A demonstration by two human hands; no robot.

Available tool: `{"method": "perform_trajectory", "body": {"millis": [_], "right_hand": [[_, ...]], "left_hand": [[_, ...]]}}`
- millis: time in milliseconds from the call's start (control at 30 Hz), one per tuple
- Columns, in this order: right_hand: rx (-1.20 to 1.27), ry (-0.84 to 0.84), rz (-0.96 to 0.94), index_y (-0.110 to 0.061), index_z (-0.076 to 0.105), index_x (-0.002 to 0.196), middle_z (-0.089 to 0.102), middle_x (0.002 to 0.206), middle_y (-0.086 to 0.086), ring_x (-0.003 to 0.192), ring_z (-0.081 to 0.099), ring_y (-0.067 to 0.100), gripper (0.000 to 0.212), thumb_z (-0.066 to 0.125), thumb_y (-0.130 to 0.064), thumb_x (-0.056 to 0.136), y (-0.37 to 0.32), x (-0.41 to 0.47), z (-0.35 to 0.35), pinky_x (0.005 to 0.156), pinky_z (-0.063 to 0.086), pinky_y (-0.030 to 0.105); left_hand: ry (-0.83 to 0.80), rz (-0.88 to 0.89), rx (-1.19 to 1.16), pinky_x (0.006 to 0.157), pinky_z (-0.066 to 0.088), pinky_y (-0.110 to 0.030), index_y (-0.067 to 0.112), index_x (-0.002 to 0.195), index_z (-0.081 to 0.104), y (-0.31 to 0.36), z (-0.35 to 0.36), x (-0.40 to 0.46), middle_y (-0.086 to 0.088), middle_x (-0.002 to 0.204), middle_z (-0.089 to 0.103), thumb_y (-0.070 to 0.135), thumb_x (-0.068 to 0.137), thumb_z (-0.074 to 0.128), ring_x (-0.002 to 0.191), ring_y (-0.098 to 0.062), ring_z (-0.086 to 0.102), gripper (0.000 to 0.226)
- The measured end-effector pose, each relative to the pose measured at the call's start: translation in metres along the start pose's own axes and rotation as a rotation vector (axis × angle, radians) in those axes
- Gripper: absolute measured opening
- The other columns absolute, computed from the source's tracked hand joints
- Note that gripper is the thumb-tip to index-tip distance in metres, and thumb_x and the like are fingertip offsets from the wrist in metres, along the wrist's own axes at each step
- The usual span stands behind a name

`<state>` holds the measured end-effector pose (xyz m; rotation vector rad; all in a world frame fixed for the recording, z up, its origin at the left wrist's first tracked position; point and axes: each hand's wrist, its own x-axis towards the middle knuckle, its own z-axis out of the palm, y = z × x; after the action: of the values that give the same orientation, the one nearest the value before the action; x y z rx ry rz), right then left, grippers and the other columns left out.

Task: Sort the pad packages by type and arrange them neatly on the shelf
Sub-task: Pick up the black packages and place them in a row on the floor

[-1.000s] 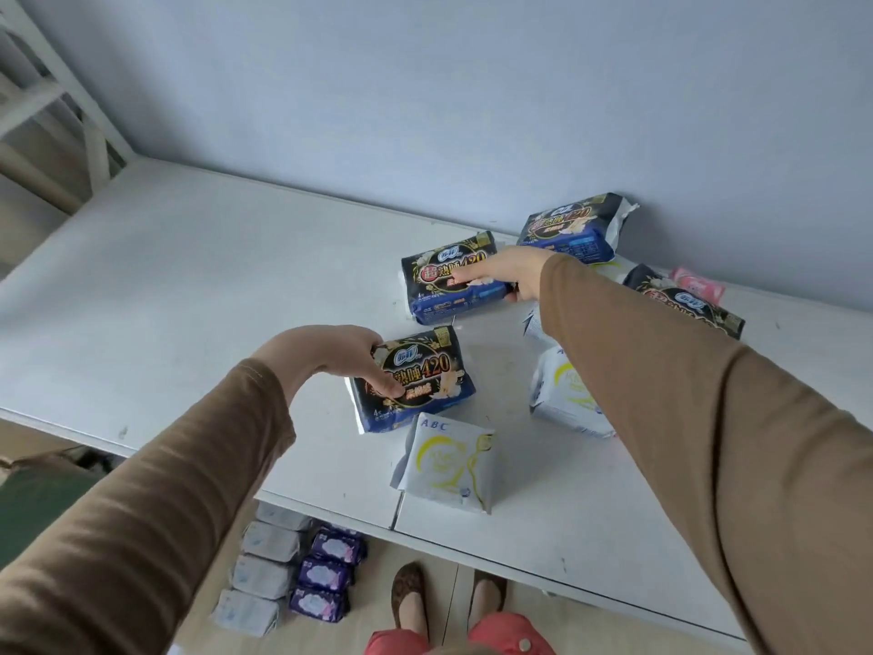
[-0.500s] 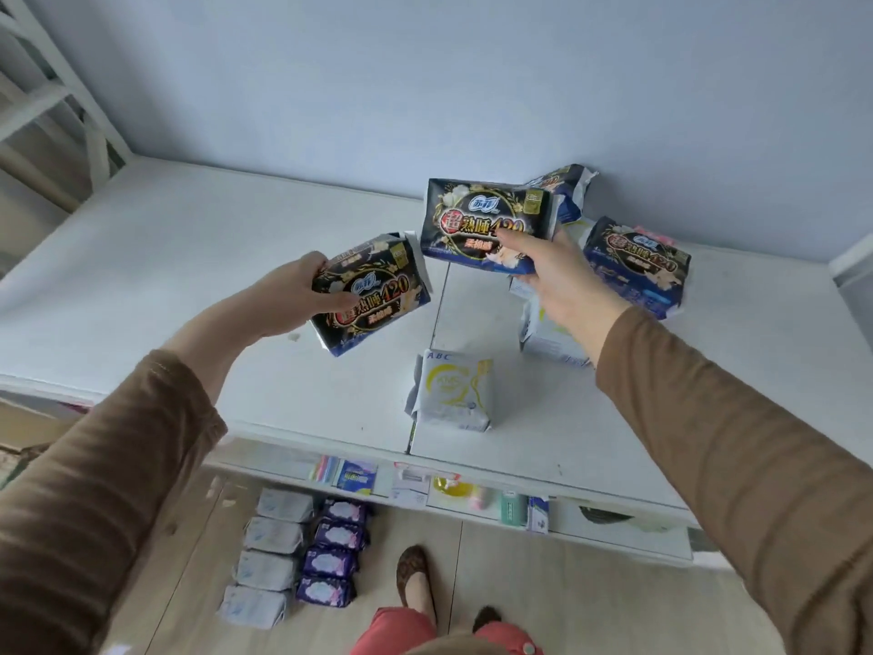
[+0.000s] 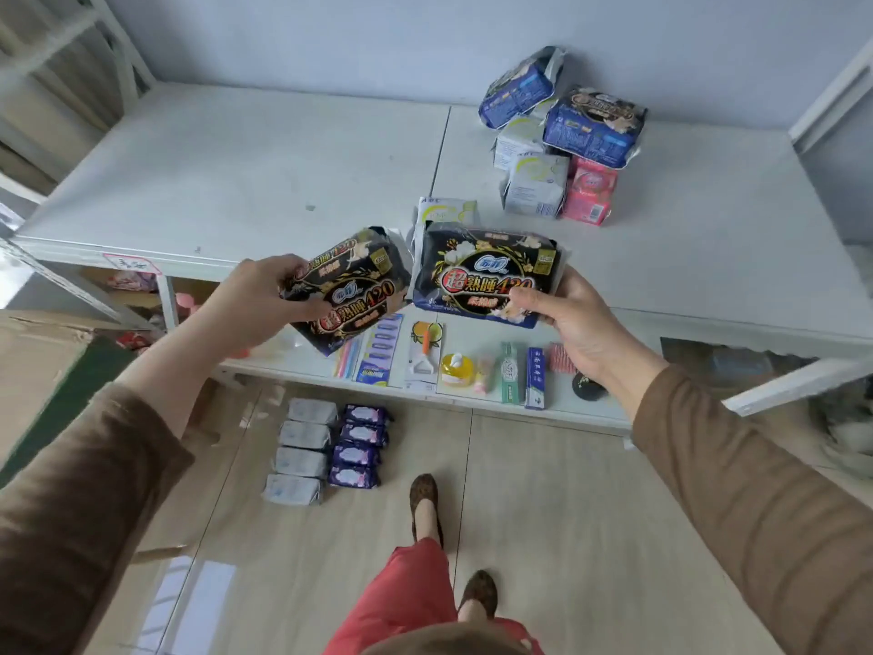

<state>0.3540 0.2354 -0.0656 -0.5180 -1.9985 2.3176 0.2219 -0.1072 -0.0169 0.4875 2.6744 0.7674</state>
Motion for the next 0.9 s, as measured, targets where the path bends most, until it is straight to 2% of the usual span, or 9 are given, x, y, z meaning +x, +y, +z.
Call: {"method": "perform_trajectory", "body": {"millis": [100,233,367,467,600,667,733,800,900], "right_hand": [[0.001,0.017,0.092,-0.006,0.053,0.131,0.069,0.123,0.015,0.113,0.067,0.029,0.065,0.080,-0.014,0.072,0.044,-0.038,0.000,0.096,0.054,0.040],[-0.079,0.031,0.168,-0.011,0.056,0.130,0.070,0.124,0.007,0.117,0.065,0.021,0.059,0.080,-0.012,0.076,0.100,-0.072,0.008,0.100,0.050,0.035],[-0.127,0.131,0.258,-0.021,0.059,0.121,0.073,0.116,-0.003,0.109,0.068,0.012,0.061,0.086,-0.024,0.067,0.156,-0.092,0.026,0.091,0.052,0.029],[-0.191,0.184,0.332,-0.026,0.061,0.114,0.074,0.111,-0.006,0.100,0.071,0.007,0.051,0.087,-0.016,0.071,0.201,-0.100,0.045,0.083,0.053,0.022],[-0.246,0.245,0.416,-0.028,0.061,0.112,0.074,0.109,-0.008,0.089,0.071,-0.001,0.047,0.084,-0.007,0.076,0.264,-0.104,0.076,0.068,0.051,0.009],[-0.259,0.262,0.445,-0.024,0.060,0.116,0.074,0.111,-0.006,0.089,0.071,0.000,0.048,0.081,-0.003,0.078,0.299,-0.102,0.089,0.069,0.051,0.009],[-0.276,0.267,0.477,-0.020,0.059,0.118,0.073,0.112,-0.001,0.092,0.071,0.005,0.048,0.079,0.000,0.079,0.337,-0.098,0.097,0.075,0.054,0.016],[-0.316,0.275,0.502,-0.019,0.059,0.117,0.073,0.112,0.001,0.097,0.071,0.013,0.047,0.079,-0.001,0.079,0.375,-0.093,0.102,0.083,0.056,0.026],[-0.375,0.302,0.500,-0.026,0.061,0.105,0.072,0.106,-0.001,0.096,0.070,0.014,0.043,0.081,-0.002,0.076,0.436,-0.082,0.104,0.078,0.055,0.022]], "left_hand": [[-0.042,0.009,0.055,0.060,0.045,-0.028,0.025,0.108,0.066,-0.022,0.028,-0.030,0.006,0.092,0.071,0.037,0.079,0.079,0.074,-0.011,0.065,0.034],[-0.149,0.003,0.104,0.057,0.038,-0.017,0.026,0.105,0.064,-0.055,0.068,-0.048,0.016,0.086,0.065,0.035,0.078,0.080,0.074,0.003,0.060,0.033],[-0.199,0.002,0.149,0.064,0.045,-0.029,0.024,0.102,0.066,-0.100,0.104,-0.046,0.007,0.091,0.067,0.036,0.076,0.080,0.079,-0.011,0.062,0.032],[-0.262,-0.003,0.188,0.075,0.048,-0.037,0.023,0.104,0.066,-0.140,0.136,-0.039,0.003,0.094,0.067,0.035,0.074,0.079,0.088,-0.021,0.060,0.035],[-0.352,0.019,0.214,0.086,0.048,-0.041,0.021,0.109,0.065,-0.196,0.184,-0.022,0.001,0.100,0.065,0.034,0.075,0.078,0.098,-0.026,0.057,0.039],[-0.375,0.045,0.225,0.083,0.048,-0.040,0.020,0.102,0.064,-0.224,0.212,-0.010,0.000,0.098,0.065,0.034,0.075,0.078,0.096,-0.026,0.058,0.033],[-0.387,0.079,0.262,0.080,0.046,-0.037,0.019,0.100,0.063,-0.250,0.242,0.003,-0.001,0.097,0.063,0.035,0.076,0.077,0.096,-0.026,0.056,0.032],[-0.389,0.108,0.299,0.078,0.042,-0.034,0.017,0.108,0.064,-0.274,0.275,0.016,-0.002,0.103,0.063,0.035,0.078,0.075,0.099,-0.026,0.054,0.037],[-0.402,0.124,0.331,0.084,0.043,-0.036,0.018,0.122,0.060,-0.304,0.333,0.036,-0.007,0.114,0.059,0.034,0.080,0.073,0.105,-0.027,0.051,0.047]]}}
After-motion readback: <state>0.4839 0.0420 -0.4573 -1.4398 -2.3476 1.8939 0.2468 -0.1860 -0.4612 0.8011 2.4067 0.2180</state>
